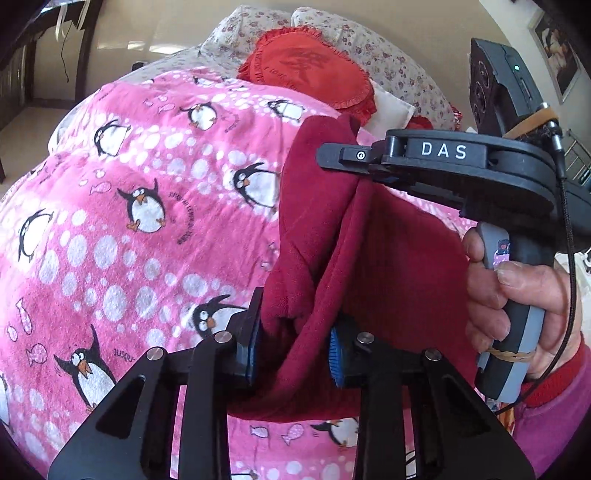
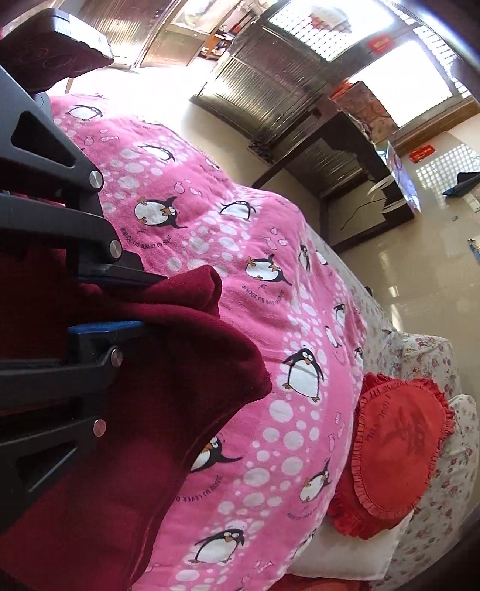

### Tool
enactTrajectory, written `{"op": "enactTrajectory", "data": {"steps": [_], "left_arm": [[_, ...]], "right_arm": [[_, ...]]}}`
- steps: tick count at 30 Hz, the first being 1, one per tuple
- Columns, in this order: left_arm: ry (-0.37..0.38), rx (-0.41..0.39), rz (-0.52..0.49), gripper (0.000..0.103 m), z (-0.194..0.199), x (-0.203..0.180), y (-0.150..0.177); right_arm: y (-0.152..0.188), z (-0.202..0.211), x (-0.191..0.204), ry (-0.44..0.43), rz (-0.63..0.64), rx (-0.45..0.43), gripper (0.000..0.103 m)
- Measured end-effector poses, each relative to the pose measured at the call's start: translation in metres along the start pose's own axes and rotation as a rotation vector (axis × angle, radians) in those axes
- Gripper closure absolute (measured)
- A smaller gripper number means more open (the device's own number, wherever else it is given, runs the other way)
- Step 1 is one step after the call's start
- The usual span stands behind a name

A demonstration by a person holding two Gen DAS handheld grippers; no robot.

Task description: Fold small clothes

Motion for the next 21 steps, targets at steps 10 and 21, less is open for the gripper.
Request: {"op": "enactTrajectory", "data": {"steps": [10, 21], "left_arm": [[0.128, -0.009, -0.246, 0.075, 0.012, -0.135, -0.004], [0.162, 0.136, -0.431, 0.075, -0.068, -0.248, 0.058]], "right_arm": [[0.011, 0.112, -0.065, 0.000, -0.066, -0.130, 0.089], [0.093, 0.183, -0.187, 0.131, -0.228, -0.158, 0.090]]}}
Point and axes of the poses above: each gripper's, at about its wrist camera, not at the fingertips, and z roughly against the way its jaws point, x to its left, y to its underside, the point moved 7 cm from there along -z, roughly the way its jaws point
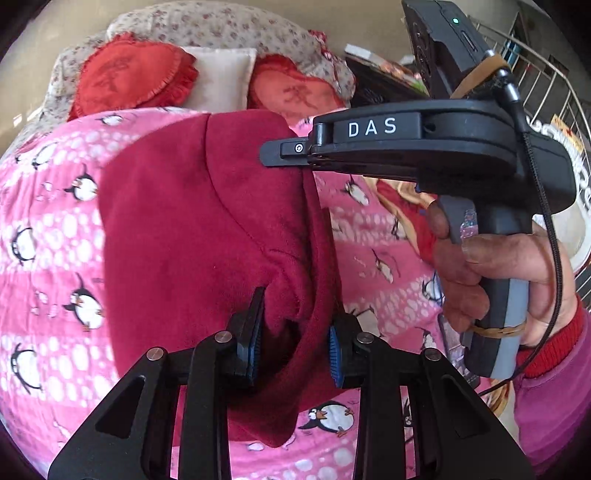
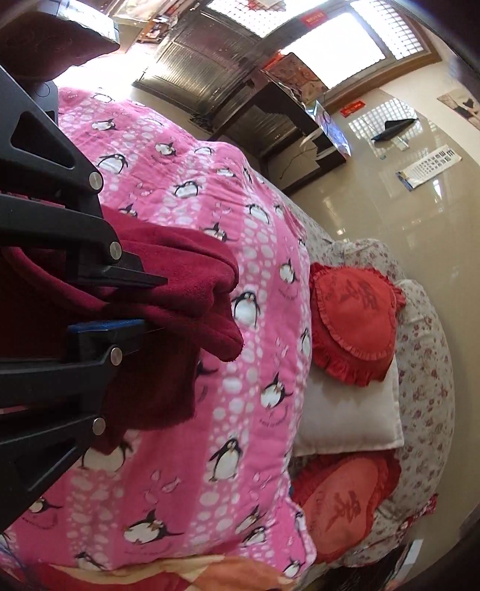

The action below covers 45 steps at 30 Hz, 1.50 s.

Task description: Fold small clothes

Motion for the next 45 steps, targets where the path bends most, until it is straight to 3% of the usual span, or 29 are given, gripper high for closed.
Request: {"op": "enactTrajectory", "data": {"steps": [6, 10, 13, 14, 15, 18, 19, 22, 25, 27, 29, 30, 35, 39, 43, 45], "left_arm": [[-0.033, 0.095, -0.028, 0.074, -0.035, -0.011, 0.010], [0.034, 0.133, -0.031, 0.057, -0.012, -0.016, 0.011], [0.061, 0.083, -0.054, 0.040, 0.023, -0.009, 0.012], [0.051, 0.061, -0.066, 0.039, 0.031, -0.004, 0.012], [0.027, 0.044, -0.079, 0.039, 0.039, 0.002, 0.013], [-0.093, 0.023, -0.105, 0.039, 0.047, 0.031, 0.018], [-0.119, 0.031, -0.095, 0.039, 0.045, 0.040, 0.021], [-0.141, 0.073, -0.017, 0.039, 0.037, 0.061, 0.036], [-0.154, 0.085, 0.022, 0.039, 0.028, 0.069, 0.042], [-0.155, 0.083, 0.024, 0.039, 0.035, 0.069, 0.050], [-0.155, 0.063, 0.013, 0.039, 0.041, 0.067, 0.052], [-0.156, 0.051, 0.005, 0.039, 0.043, 0.067, 0.051], [-0.190, 0.059, 0.005, 0.039, 0.036, 0.068, 0.049], [-0.228, 0.069, 0.016, 0.039, 0.024, 0.072, 0.049], [-0.232, 0.064, 0.035, 0.039, 0.021, 0.075, 0.046], [-0.243, 0.060, 0.036, 0.039, 0.019, 0.076, 0.044]], "right_arm": [[0.028, -0.034, -0.044, 0.105, -0.051, 0.045, 0.090], [0.030, -0.040, -0.051, 0.087, -0.101, 0.047, 0.089], [0.029, -0.020, -0.046, 0.106, -0.099, 0.042, 0.079], [0.030, -0.012, -0.042, 0.102, -0.097, 0.039, 0.078], [0.033, -0.003, -0.037, 0.080, -0.098, 0.032, 0.076], [0.050, 0.014, -0.020, 0.005, -0.126, 0.033, 0.049], [0.058, 0.016, -0.013, -0.022, -0.137, 0.043, 0.048], [0.079, 0.014, 0.007, -0.085, -0.139, 0.082, 0.048], [0.101, -0.005, 0.016, -0.022, -0.110, 0.147, 0.049], [0.110, -0.010, 0.019, 0.008, -0.067, 0.157, 0.074], [0.113, -0.001, 0.024, 0.010, -0.024, 0.129, 0.085], [0.115, 0.007, 0.025, 0.003, -0.012, 0.114, 0.086], [0.137, 0.000, -0.001, 0.056, -0.066, 0.141, 0.087], [0.135, 0.002, 0.001, 0.039, -0.110, 0.122, 0.087], [0.122, 0.020, 0.004, 0.098, -0.093, 0.083, 0.065], [0.114, 0.030, 0.009, 0.114, -0.073, 0.042, 0.065]]}}
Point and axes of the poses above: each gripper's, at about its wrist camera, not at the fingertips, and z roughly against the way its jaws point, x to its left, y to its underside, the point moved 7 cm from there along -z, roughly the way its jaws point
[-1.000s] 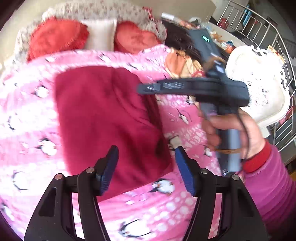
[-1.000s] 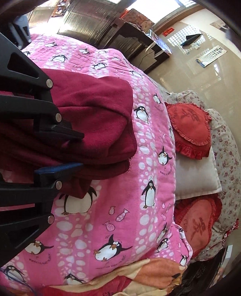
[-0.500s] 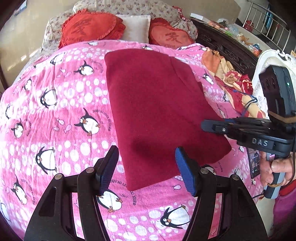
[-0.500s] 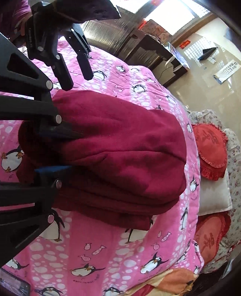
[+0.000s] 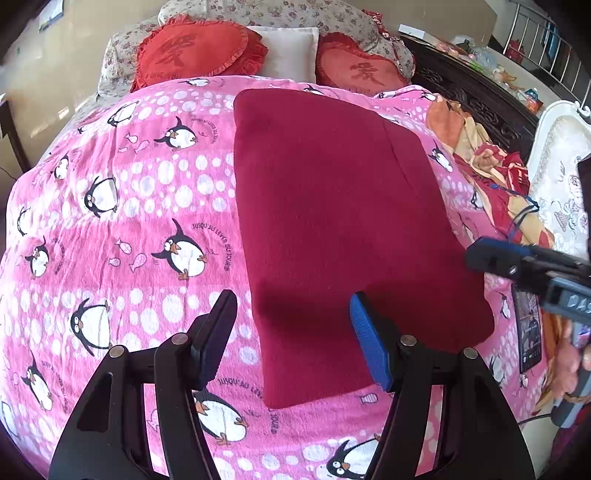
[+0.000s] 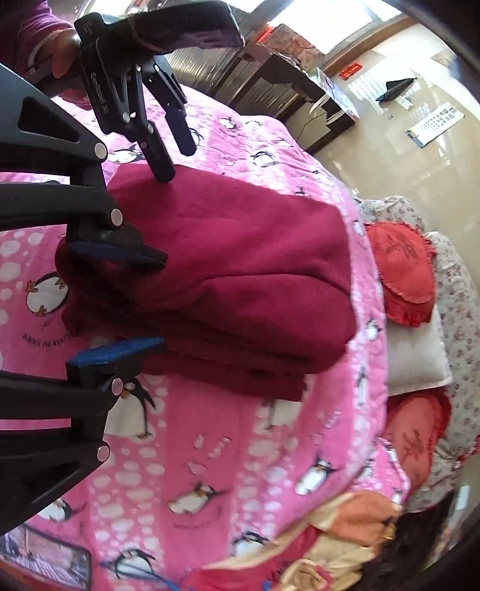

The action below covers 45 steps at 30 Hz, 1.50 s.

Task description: Fold small clothes

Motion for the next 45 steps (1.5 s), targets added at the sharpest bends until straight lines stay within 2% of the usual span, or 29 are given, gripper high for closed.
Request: {"op": "enactTrajectory", "data": {"steps": [3, 6, 11, 14, 18, 24, 28, 30, 32, 34, 36, 37, 40, 42, 45], "left_arm": [[-0.010, -0.005, 0.009, 0.039, -0.002, 0.002, -0.005], [-0.032, -0.013, 0.018, 0.039, -0.006, 0.005, -0.012], [-0.051, -0.006, 0.027, 0.039, -0.018, 0.008, -0.019], [-0.052, -0.003, 0.022, 0.039, -0.025, 0.006, -0.020], [-0.046, 0.005, 0.016, 0.037, -0.033, 0.003, -0.020], [-0.010, 0.011, 0.018, 0.035, -0.038, 0.001, -0.019], [0.090, 0.013, 0.079, 0.035, -0.033, 0.012, -0.021], [0.129, 0.010, 0.119, 0.035, -0.031, 0.021, -0.022], [0.146, 0.004, 0.148, 0.032, -0.030, 0.029, -0.025], [0.172, 0.007, 0.184, 0.030, -0.034, 0.036, -0.027], [0.212, 0.022, 0.225, 0.028, -0.039, 0.040, -0.028], [0.235, 0.035, 0.252, 0.024, -0.043, 0.042, -0.027], [0.286, 0.065, 0.299, 0.020, -0.055, 0.042, -0.025], [0.297, 0.084, 0.307, 0.018, -0.062, 0.039, -0.024], [0.323, 0.079, 0.319, 0.017, -0.068, 0.034, -0.025]], "right_arm": [[-0.014, 0.008, 0.008, -0.037, 0.009, -0.053, 0.065], [-0.024, -0.001, 0.020, -0.049, 0.059, -0.070, 0.065], [-0.035, -0.038, 0.018, -0.017, 0.090, -0.041, 0.065], [-0.032, -0.047, 0.007, 0.005, 0.094, -0.028, 0.066], [-0.026, -0.056, -0.002, 0.049, 0.120, -0.022, 0.076], [-0.013, -0.051, -0.013, 0.023, 0.088, -0.042, 0.078], [-0.012, -0.038, -0.014, 0.003, 0.056, -0.066, 0.078], [-0.015, -0.028, -0.019, 0.003, 0.022, -0.091, 0.070], [-0.016, -0.021, -0.026, 0.011, -0.020, -0.108, 0.046], [-0.017, -0.024, -0.036, -0.045, -0.091, -0.099, 0.038], [-0.015, -0.035, -0.043, -0.082, -0.146, -0.057, 0.035], [-0.013, -0.044, -0.046, -0.101, -0.175, -0.025, 0.033], [-0.011, -0.056, -0.049, -0.168, -0.235, -0.013, 0.029], [-0.011, -0.062, -0.047, -0.202, -0.250, -0.007, 0.029], [-0.013, -0.070, -0.039, -0.194, -0.216, -0.003, 0.027]]}}
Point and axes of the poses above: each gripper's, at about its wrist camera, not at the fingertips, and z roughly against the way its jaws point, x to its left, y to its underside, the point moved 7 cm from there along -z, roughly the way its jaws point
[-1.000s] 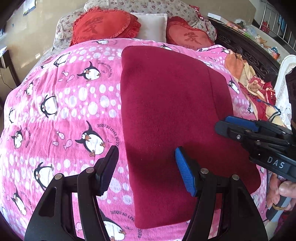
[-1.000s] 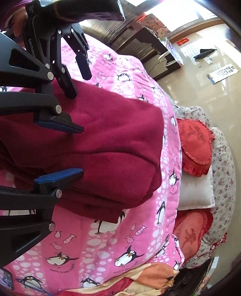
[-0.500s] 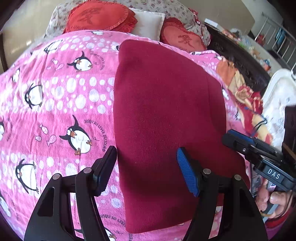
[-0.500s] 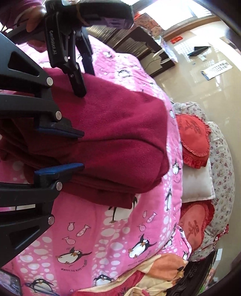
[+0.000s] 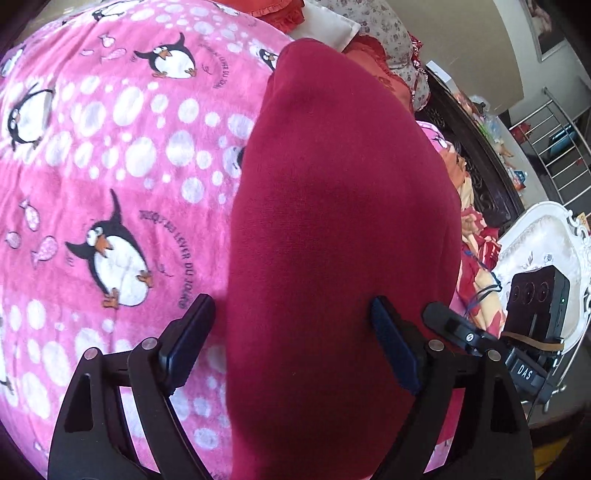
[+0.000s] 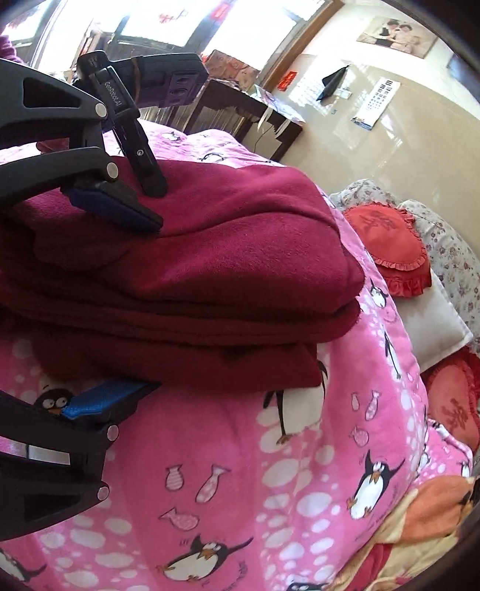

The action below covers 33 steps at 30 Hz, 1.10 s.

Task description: Fold small clothes

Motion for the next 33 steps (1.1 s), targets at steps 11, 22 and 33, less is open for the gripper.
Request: {"op": "enactTrajectory", "data": {"steps": [11, 22, 33], "left_arm": [[-0.003, -0.006, -0.097, 0.054, 0.055, -0.021, 0.013], [-0.215, 0.051, -0.065, 0.053, 0.112, 0.053, 0.084], [-0.340, -0.062, -0.131, 0.044, 0.120, 0.043, 0.085]], "right_arm": [[0.003, 0.028, 0.050, -0.044, 0.077, -0.025, 0.065], [0.079, -0.023, 0.099, -0.093, 0.090, 0.193, 0.056], [0.082, 0.049, 0.157, -0.028, 0.427, 0.003, 0.068]]}}
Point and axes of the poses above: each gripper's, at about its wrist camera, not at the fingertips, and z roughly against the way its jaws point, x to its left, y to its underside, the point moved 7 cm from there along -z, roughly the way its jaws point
